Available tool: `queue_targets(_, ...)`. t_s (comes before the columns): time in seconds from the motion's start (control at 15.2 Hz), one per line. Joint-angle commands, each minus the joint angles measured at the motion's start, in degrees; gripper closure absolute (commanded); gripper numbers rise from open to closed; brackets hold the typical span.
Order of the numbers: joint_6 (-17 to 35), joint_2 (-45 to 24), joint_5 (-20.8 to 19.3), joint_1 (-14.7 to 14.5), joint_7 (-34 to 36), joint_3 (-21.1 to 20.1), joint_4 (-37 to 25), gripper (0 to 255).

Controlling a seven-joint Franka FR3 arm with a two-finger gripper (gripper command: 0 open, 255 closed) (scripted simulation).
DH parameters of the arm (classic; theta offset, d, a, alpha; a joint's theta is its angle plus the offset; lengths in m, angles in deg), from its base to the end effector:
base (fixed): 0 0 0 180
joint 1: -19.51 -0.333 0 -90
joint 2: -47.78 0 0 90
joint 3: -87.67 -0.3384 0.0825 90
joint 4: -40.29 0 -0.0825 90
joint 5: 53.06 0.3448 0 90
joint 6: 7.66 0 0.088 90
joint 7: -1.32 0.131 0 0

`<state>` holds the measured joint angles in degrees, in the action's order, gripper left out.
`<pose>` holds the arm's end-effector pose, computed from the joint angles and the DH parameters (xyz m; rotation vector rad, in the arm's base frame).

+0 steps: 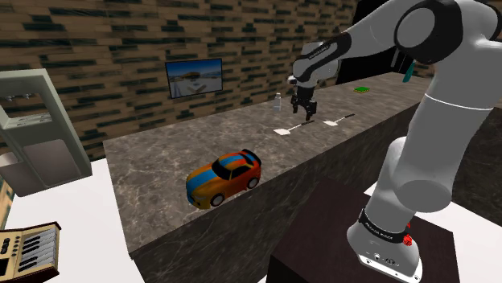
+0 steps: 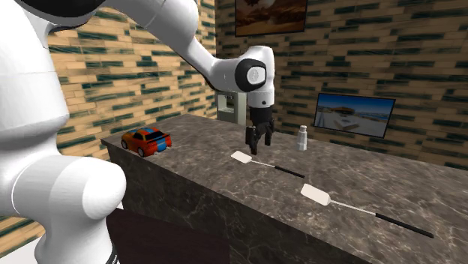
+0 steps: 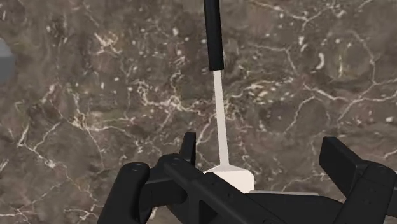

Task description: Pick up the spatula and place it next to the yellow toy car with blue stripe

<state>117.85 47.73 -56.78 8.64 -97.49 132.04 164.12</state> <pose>0.4206 -0.2827 0.4194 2.5728 1.7168 -0.0585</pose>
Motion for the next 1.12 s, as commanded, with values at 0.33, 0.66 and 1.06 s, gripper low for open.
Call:
queue_targets(0.33,3.71,-10.48,8.44,2.21,-11.91,-0.64,-3.36,0)
queue_targets(0.66,6.11,-12.52,10.34,2.95,-13.22,-1.26,-2.45,0)
queue_targets(1.06,6.09,-12.51,10.34,2.95,-13.22,-1.26,-2.46,0)
